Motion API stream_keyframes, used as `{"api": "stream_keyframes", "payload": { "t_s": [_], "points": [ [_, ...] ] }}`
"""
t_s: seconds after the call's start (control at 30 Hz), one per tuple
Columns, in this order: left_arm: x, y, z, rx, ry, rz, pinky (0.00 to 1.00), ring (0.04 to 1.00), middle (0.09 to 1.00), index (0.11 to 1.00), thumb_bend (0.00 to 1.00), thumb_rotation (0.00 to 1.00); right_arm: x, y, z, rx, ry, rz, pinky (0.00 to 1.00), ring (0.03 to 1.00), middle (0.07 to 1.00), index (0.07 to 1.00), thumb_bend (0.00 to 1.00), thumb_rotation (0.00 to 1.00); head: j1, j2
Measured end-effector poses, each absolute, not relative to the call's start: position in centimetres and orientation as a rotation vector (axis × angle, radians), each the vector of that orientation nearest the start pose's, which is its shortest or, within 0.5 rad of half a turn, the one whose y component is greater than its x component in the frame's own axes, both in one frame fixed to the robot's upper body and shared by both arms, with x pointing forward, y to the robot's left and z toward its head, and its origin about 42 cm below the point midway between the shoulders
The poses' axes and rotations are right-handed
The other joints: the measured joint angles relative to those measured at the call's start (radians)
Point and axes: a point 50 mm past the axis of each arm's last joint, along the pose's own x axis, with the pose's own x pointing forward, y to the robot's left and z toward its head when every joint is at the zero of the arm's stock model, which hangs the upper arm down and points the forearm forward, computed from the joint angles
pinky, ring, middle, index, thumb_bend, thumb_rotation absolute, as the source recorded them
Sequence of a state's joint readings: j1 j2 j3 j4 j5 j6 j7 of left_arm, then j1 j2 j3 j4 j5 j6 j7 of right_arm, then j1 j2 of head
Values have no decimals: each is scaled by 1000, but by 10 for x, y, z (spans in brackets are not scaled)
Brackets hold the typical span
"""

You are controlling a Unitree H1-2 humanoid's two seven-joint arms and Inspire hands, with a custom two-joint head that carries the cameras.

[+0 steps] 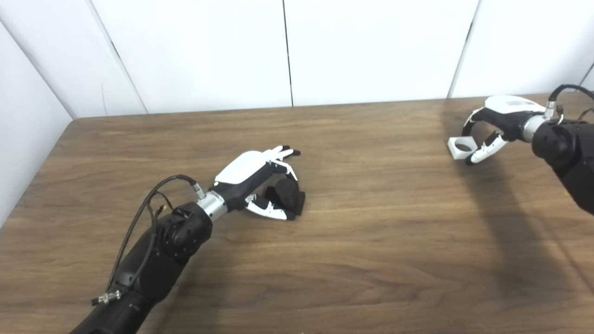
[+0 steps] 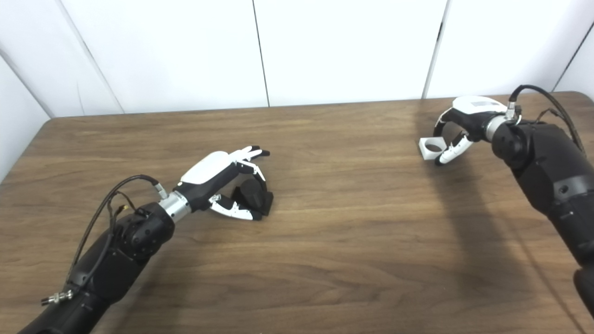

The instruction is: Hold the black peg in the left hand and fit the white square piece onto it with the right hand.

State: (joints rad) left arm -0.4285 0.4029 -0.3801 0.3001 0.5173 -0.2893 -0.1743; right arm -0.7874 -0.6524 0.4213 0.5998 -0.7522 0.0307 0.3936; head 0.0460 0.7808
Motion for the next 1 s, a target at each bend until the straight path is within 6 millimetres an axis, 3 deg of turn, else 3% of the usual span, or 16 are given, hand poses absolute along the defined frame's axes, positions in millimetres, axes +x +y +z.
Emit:
{"api": "stream_keyframes", "payload": {
  "t_s": [0.03,0.13,1.0],
  "points": [
    [397,227,149,1030,-319,-609,983,1000,963,492,517,75,498,-361,250,-1575,207,336,977,943,888,647,606,245,0,0],
    [397,228,149,1032,-318,-608,986,1000,960,491,517,74,497,-361,250,-1578,199,337,961,932,873,507,514,157,-3,2],
    [397,230,149,1027,-310,-606,983,1000,964,492,516,75,492,-368,247,-1620,89,272,967,908,833,487,518,141,-5,9]
  ]
}}
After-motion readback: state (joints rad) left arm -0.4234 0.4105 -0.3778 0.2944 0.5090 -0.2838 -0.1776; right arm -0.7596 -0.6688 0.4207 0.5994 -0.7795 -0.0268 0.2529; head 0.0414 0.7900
